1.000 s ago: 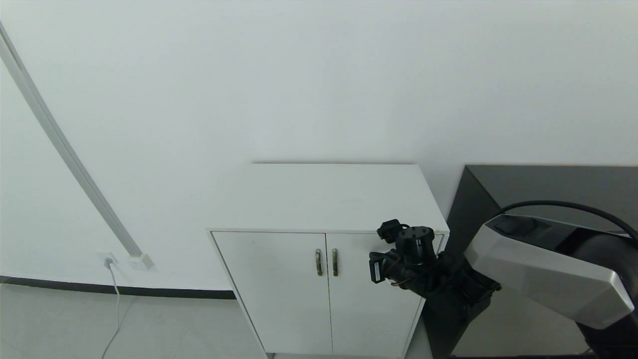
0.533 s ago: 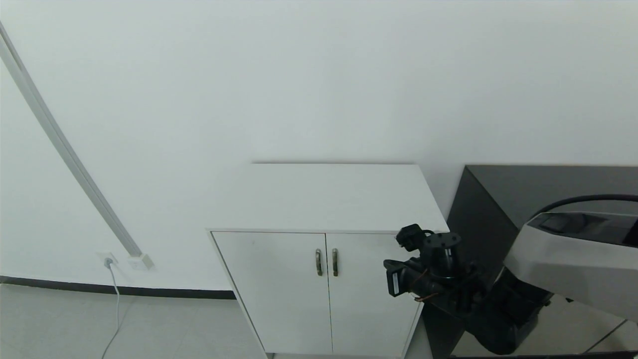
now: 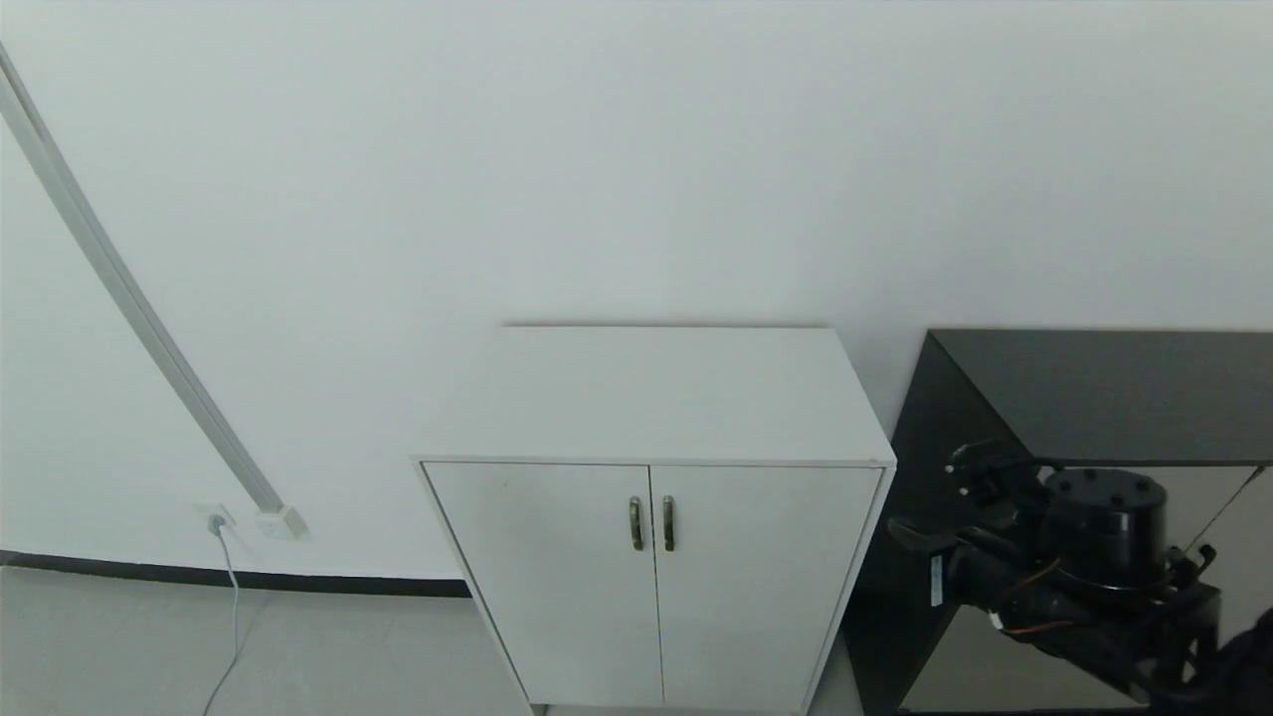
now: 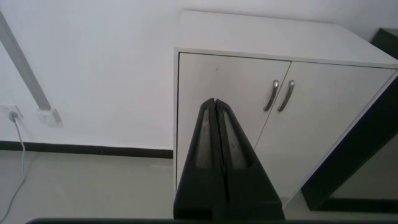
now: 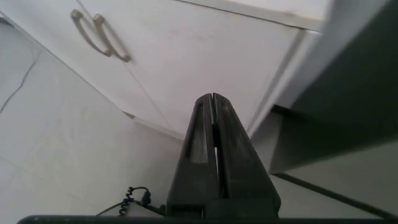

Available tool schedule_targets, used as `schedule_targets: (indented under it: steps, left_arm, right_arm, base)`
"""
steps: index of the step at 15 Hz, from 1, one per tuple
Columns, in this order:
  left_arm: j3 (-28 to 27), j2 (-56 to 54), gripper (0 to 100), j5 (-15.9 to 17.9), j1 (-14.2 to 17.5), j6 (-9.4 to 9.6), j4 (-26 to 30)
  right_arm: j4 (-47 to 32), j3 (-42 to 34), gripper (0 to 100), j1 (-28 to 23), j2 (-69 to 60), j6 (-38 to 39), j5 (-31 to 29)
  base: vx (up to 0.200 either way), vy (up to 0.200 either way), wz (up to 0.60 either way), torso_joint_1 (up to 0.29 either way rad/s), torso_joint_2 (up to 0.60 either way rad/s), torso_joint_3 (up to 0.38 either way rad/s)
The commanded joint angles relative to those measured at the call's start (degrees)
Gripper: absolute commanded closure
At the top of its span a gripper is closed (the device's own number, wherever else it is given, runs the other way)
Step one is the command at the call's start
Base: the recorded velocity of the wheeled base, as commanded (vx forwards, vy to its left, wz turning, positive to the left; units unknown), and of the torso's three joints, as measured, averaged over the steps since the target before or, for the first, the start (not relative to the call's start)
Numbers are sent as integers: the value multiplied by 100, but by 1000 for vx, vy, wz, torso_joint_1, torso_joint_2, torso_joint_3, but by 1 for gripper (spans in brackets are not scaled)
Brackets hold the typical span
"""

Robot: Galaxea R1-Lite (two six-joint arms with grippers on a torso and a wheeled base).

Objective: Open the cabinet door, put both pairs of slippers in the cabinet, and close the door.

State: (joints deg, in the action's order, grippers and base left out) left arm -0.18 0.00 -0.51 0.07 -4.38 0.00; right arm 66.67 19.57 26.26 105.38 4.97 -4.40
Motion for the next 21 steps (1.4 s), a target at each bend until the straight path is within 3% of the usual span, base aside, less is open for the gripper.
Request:
schedule_targets:
  steps: [1,7,17,21]
  left_arm:
    - [1,0,100,-2,1,-2,0]
    - [1,0,100,-2,1,-11,0]
    - [1,0,100,-2,1,-2,0]
    - [1,0,100,-2,1,-2,0]
  right_arm:
    - [-14,-656,100,-393,-1054,-93,-8]
    - [-84,-1957,100,-1123,-2663,-515,-8]
    - [-3995,-1904,100,-1299,-6310,-559,62]
    - [-5586,-1746,100,-1272,-7637,-550,414]
  base:
    - [0,0,0,0,0,0]
    - [0,0,0,0,0,0]
    - [0,0,0,0,0,0]
    - [0,0,0,0,0,0]
